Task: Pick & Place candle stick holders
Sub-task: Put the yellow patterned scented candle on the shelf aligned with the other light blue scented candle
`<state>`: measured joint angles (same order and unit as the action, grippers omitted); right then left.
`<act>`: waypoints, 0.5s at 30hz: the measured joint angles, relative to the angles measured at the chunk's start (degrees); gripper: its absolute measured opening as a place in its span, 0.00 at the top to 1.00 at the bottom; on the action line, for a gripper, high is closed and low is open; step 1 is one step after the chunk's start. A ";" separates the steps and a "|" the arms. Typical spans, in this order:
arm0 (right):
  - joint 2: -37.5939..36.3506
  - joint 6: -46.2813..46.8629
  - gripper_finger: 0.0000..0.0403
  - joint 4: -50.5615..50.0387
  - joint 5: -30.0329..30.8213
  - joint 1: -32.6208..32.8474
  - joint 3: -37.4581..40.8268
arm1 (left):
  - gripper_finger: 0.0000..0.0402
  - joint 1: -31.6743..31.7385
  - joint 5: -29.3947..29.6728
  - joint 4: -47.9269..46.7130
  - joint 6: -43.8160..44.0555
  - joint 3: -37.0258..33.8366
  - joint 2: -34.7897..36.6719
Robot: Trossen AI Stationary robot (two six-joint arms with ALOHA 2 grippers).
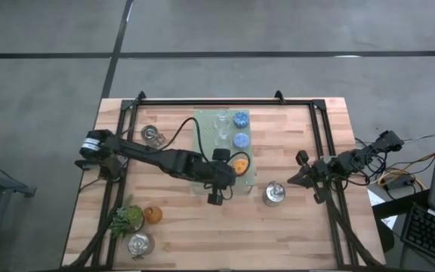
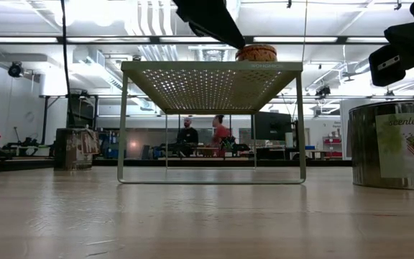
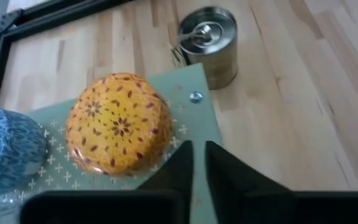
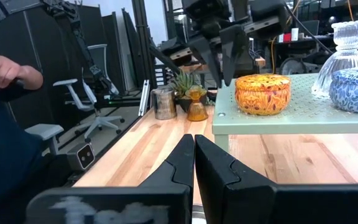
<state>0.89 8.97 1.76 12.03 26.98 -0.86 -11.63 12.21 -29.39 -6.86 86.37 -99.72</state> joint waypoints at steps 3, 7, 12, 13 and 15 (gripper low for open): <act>0.00 -0.01 0.98 0.00 -0.01 0.00 0.00 | 0.98 0.61 -0.15 1.77 -0.07 -0.71 0.00; 0.00 0.00 0.98 0.00 0.00 0.00 0.00 | 0.97 1.46 -0.32 2.61 -0.04 -1.46 0.02; 0.00 0.00 0.98 -0.02 0.00 -0.01 0.00 | 0.96 2.46 -0.38 4.92 0.74 -2.72 -0.04; 0.00 0.00 0.98 -0.01 0.00 -0.01 0.00 | 0.96 2.62 -0.38 5.49 0.86 -2.89 -0.04; 0.00 0.00 0.98 0.00 0.00 0.00 0.00 | 0.97 2.89 -0.37 5.83 1.09 -3.19 -0.04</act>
<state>0.89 8.97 1.76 12.03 26.98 -0.86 -8.74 11.84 -23.55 -5.76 83.18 -99.77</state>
